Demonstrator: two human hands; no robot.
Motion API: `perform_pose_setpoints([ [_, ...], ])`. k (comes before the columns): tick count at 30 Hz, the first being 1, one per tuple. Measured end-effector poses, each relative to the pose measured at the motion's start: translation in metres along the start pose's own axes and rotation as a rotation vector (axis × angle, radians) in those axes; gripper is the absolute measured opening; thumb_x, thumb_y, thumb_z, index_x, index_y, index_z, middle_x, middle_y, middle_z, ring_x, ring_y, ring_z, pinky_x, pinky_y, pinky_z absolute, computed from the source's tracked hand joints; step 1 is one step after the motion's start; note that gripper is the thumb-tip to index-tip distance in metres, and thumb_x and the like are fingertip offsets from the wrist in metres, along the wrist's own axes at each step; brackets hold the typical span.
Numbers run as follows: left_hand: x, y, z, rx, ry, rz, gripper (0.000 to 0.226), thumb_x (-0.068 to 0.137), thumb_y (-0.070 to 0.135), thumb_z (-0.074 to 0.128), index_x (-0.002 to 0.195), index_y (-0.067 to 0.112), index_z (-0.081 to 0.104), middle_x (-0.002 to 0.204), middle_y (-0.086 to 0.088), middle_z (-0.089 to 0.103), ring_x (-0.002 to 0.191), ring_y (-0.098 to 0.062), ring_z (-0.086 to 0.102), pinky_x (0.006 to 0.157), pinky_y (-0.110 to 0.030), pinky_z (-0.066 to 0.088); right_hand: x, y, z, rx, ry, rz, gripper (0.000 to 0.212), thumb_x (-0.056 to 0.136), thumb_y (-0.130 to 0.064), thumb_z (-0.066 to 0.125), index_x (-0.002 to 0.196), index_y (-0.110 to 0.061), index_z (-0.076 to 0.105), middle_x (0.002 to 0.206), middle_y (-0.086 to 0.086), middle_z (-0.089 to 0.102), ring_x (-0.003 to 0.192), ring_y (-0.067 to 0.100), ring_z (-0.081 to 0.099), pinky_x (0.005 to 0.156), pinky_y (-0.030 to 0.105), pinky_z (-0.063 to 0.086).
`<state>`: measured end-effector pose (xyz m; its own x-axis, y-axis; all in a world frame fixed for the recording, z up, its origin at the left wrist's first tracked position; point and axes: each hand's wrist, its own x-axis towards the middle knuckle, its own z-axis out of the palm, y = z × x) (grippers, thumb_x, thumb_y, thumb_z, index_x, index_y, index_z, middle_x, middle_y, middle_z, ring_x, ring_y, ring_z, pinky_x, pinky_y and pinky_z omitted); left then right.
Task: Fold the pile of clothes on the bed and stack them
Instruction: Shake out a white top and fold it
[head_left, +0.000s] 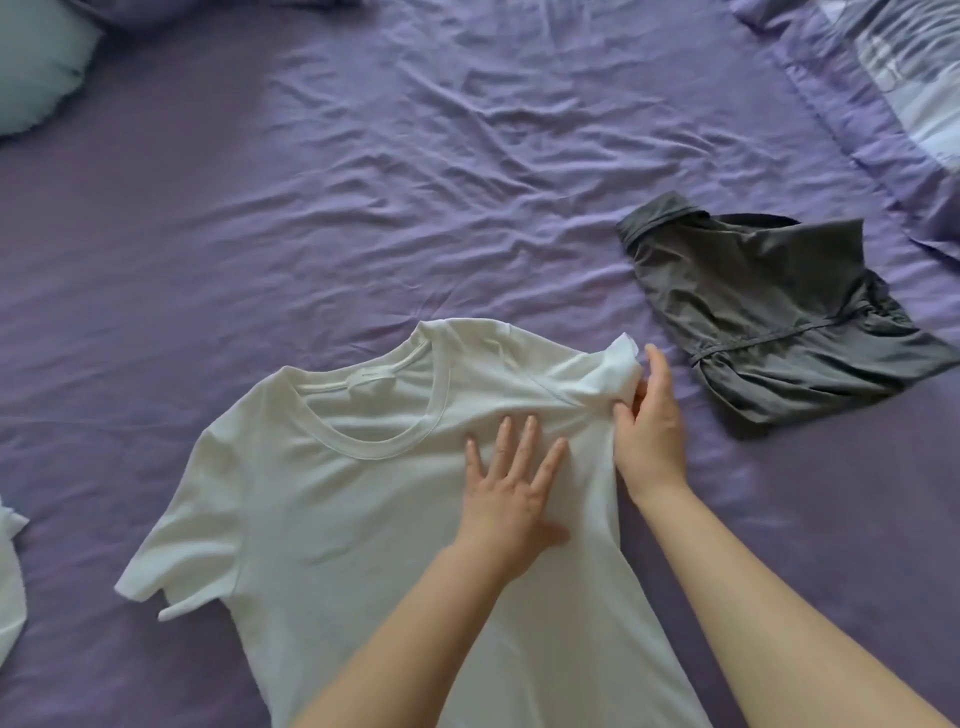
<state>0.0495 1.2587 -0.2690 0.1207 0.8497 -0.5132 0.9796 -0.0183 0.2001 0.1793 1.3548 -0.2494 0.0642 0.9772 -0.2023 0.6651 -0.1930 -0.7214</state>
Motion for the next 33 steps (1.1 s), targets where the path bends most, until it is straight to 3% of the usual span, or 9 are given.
perform_pose_setpoints([
  [3, 0.009, -0.001, -0.009, -0.027, 0.051, 0.019, 0.084, 0.085, 0.065, 0.048, 0.152, 0.032, 0.009, 0.161, -0.005, -0.01, 0.146, -0.027, -0.017, 0.111, -0.056, -0.017, 0.0, 0.007, -0.003, -0.092, -0.05, 0.061, 0.072, 0.086, 0.003, 0.048, 0.15, -0.014, 0.018, 0.136, 0.017, 0.051, 0.117, 0.036, 0.051, 0.087, 0.032, 0.037],
  [6, 0.03, -0.007, -0.032, -0.183, 0.308, -0.038, 0.049, 0.094, 0.033, 0.048, 0.141, 0.028, 0.04, 0.158, -0.006, 0.018, 0.147, -0.026, 0.009, 0.116, -0.044, 0.003, -0.003, 0.006, 0.003, -0.131, -0.024, 0.073, 0.07, 0.091, -0.014, 0.053, 0.15, -0.014, 0.016, 0.136, 0.018, 0.051, 0.117, 0.037, 0.052, 0.086, 0.038, 0.042],
  [10, 0.076, -0.029, -0.071, -0.11, 0.337, -0.075, 0.065, 0.089, 0.001, 0.043, 0.148, 0.024, 0.028, 0.159, -0.004, 0.015, 0.146, -0.025, 0.01, 0.114, -0.039, 0.014, 0.005, 0.003, 0.008, -0.138, -0.043, 0.067, 0.074, 0.091, -0.015, 0.055, 0.152, -0.012, 0.012, 0.139, 0.016, 0.048, 0.12, 0.037, 0.051, 0.093, 0.04, 0.04],
  [15, 0.117, -0.043, -0.099, 0.098, 0.308, 0.008, 0.043, 0.09, 0.01, 0.053, 0.132, 0.021, 0.05, 0.129, -0.004, 0.05, 0.126, -0.027, 0.035, 0.101, -0.037, 0.029, 0.012, 0.005, 0.004, -0.251, -0.003, 0.061, 0.071, 0.083, -0.019, 0.066, 0.144, -0.008, 0.031, 0.114, 0.016, 0.062, 0.11, 0.036, 0.052, 0.092, 0.041, 0.035],
  [18, 0.125, -0.045, -0.11, 0.13, 0.403, -0.035, 0.022, 0.086, 0.011, 0.058, 0.104, 0.022, 0.064, 0.109, -0.001, 0.055, 0.112, -0.026, 0.041, 0.089, -0.035, 0.03, 0.009, 0.01, 0.003, -0.128, -0.028, 0.039, 0.059, 0.082, -0.003, 0.063, 0.137, -0.005, 0.043, 0.119, 0.017, 0.059, 0.109, 0.036, 0.051, 0.087, 0.032, 0.034],
  [21, 0.122, -0.041, -0.11, 0.045, 0.402, -0.124, 0.022, 0.086, 0.011, 0.057, 0.105, 0.022, 0.061, 0.109, -0.003, 0.054, 0.106, -0.027, 0.047, 0.082, -0.034, 0.03, 0.009, 0.013, 0.006, -0.134, -0.074, 0.059, 0.068, 0.084, -0.003, 0.061, 0.145, -0.005, 0.031, 0.134, 0.018, 0.048, 0.122, 0.034, 0.045, 0.093, 0.029, 0.032],
  [25, 0.099, -0.021, -0.094, -0.63, 0.365, -0.256, 0.024, 0.094, 0.018, 0.05, 0.118, 0.016, 0.051, 0.115, -0.004, 0.058, 0.099, -0.028, 0.058, 0.079, -0.036, 0.043, 0.018, 0.009, 0.003, -0.08, -0.104, 0.128, 0.081, 0.083, -0.01, 0.065, 0.15, -0.01, 0.02, 0.136, 0.012, 0.052, 0.123, 0.03, 0.049, 0.095, 0.032, 0.037],
  [29, 0.078, -0.002, -0.09, -1.538, 0.116, -0.359, 0.023, 0.096, 0.043, 0.05, 0.101, 0.021, 0.057, 0.096, 0.0, 0.058, 0.085, -0.017, 0.058, 0.076, -0.034, 0.049, 0.017, -0.001, -0.003, 0.01, -0.148, 0.028, 0.073, 0.085, -0.001, 0.059, 0.148, -0.021, 0.028, 0.115, -0.003, 0.055, 0.116, 0.026, 0.05, 0.086, 0.021, 0.035],
  [33, 0.07, -0.015, -0.095, -1.988, -0.012, -0.411, 0.047, 0.092, 0.06, 0.043, 0.116, 0.022, 0.055, 0.11, 0.001, 0.058, 0.094, -0.017, 0.062, 0.076, -0.038, 0.056, 0.002, -0.017, -0.002, 0.018, -0.268, -0.12, 0.074, 0.087, -0.007, 0.061, 0.148, -0.03, 0.025, 0.115, -0.006, 0.054, 0.112, 0.018, 0.05, 0.086, 0.017, 0.035],
])
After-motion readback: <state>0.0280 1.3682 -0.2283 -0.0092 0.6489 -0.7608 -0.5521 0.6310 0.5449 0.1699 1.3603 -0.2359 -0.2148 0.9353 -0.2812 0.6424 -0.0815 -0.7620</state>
